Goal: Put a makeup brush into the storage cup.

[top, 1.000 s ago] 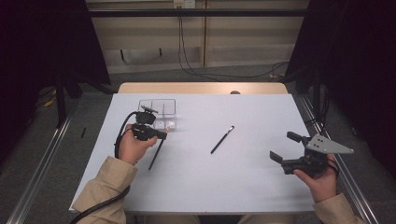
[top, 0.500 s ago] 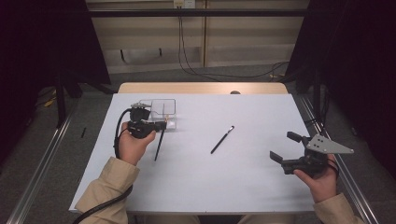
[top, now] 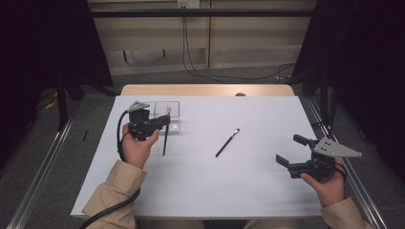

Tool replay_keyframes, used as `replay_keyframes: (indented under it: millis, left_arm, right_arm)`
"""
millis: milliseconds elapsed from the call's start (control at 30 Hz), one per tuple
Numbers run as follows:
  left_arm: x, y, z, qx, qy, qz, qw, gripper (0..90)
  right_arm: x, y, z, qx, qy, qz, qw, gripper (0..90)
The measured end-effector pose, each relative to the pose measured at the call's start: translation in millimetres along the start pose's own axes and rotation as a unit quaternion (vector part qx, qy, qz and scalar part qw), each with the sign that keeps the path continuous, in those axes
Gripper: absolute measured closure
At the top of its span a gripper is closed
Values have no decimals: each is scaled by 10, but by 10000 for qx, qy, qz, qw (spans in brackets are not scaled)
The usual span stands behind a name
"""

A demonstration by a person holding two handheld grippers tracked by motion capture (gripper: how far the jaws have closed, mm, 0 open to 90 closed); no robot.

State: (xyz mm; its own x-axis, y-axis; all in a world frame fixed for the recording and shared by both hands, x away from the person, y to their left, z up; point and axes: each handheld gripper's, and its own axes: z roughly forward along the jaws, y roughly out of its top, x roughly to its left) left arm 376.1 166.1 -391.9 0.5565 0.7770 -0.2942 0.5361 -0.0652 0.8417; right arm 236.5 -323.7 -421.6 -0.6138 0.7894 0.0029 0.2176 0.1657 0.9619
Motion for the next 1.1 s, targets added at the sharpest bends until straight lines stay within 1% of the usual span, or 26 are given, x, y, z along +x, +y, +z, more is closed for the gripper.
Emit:
replay_keyframes:
  millis: [33,200,400,467,533,567,700,767,833,867,933,1000,1100]
  left_arm:
    - [-6,4,-5,-22,2,15,10000,844]
    - [-35,38,-18,-226,-136,11,9997,844]
    - [-91,95,-28,-516,-205,68,9984,844]
    - [-103,118,-22,-617,-281,76,9977,844]
    - [-117,138,-21,-698,-271,111,9971,844]
    - [-124,148,-16,-753,-299,85,9967,844]
    - [-136,188,-10,-903,-319,90,9954,844]
    - [-130,204,-5,-946,-354,77,9949,844]
    - [-137,221,0,-1023,-327,70,9942,844]
    - [-139,232,2,-1053,-350,53,9938,844]
    - [-146,257,-3,-1103,-373,100,9931,844]
    - [-144,275,-6,-1173,-379,96,9923,844]
    - [-127,302,-5,-1214,-386,78,9918,844]
  right_arm:
    - [0,0,-1,-4,-5,0,10000,14]
    - [-1,0,-2,-13,-3,5,10000,14]
    - [0,0,-2,-16,1,6,10000,14]
    - [1,1,-2,-16,3,9,10000,14]
    - [0,1,-3,-15,2,5,10000,14]
    - [-1,1,-4,-14,2,9,10000,14]
    - [-6,-1,-6,-29,-15,-4,10000,14]
    - [-7,-2,-7,-28,-13,-2,10000,14]
    - [-8,-3,-7,-23,-16,-8,10000,14]
    - [-6,-4,-7,-21,-13,5,10000,14]
    - [-4,-1,-7,-27,-7,-2,10000,14]
    - [-6,-2,-7,-31,4,-3,10000,14]
    - [-5,-4,-8,-19,-9,0,10000,14]
